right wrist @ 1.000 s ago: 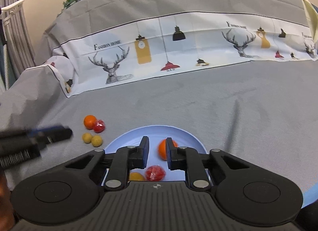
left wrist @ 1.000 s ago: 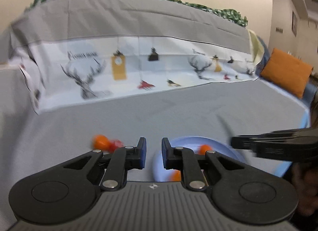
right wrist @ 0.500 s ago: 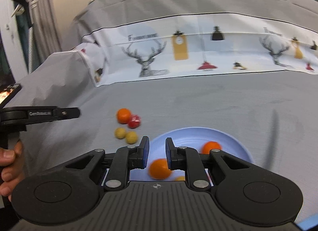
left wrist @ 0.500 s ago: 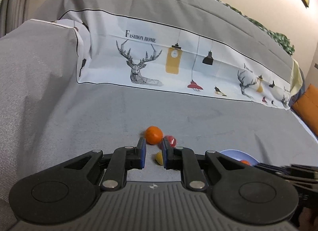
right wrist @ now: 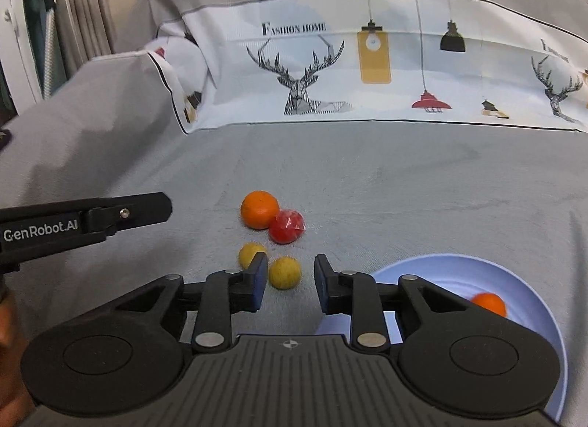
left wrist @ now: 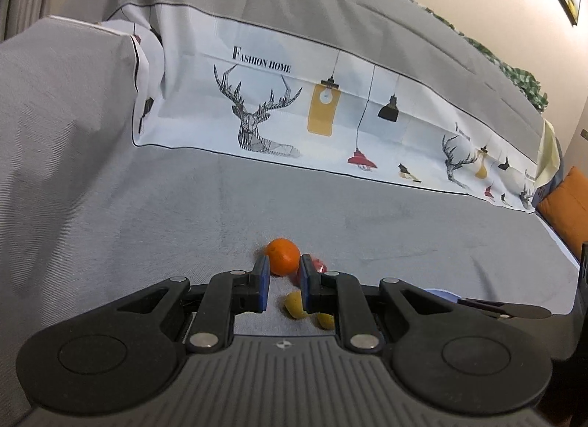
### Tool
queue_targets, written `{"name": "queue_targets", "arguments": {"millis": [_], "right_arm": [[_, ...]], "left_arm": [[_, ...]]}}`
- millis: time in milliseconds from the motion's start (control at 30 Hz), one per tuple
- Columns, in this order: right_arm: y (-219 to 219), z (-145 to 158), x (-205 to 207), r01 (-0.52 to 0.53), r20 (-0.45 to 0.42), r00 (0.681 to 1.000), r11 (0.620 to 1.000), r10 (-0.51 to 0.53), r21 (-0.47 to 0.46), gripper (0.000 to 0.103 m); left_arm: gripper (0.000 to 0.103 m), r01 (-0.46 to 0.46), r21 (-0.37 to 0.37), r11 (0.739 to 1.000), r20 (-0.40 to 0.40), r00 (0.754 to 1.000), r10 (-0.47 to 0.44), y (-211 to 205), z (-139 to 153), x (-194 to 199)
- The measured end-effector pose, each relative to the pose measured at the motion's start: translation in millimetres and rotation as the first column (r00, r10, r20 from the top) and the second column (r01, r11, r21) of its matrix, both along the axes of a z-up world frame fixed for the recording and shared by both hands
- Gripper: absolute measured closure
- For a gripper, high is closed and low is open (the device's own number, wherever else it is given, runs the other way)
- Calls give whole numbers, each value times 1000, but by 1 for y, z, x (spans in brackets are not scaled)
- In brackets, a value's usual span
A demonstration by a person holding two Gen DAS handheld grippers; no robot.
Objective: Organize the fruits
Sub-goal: 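Grasp a wrapped orange with the left gripper while the right grasps a yellow fruit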
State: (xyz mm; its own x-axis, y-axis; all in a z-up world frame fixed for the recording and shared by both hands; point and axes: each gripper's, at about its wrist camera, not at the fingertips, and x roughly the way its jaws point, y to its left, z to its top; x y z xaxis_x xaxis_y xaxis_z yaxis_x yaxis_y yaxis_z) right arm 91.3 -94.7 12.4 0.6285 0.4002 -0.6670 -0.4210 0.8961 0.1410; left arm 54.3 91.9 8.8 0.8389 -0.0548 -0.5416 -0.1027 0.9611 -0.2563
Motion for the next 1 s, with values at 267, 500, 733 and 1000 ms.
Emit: {"name": "queue_targets", "arguments": {"millis": [267,500,733,1000], "right_arm": [[18,-23,28,15,-88,996,999,-18,-31,71],[24,-32,34,3,-148,989,999,-10,-45,70],[25,-35,36,-2,-152,988,999,-5,-45,70],[26,-35,34,-19,-135,991,999,13,-41,77]], "left_arm": [[75,-52,-112,992,-36,998,48,16,-35,47],[66,-32,-187,982,-40,999,25,24,-53,71],[63,-31,-185,982,-64,998,19,21,-63,85],[69,21,-208,978,-75,996,-38,17,-68,92]]}}
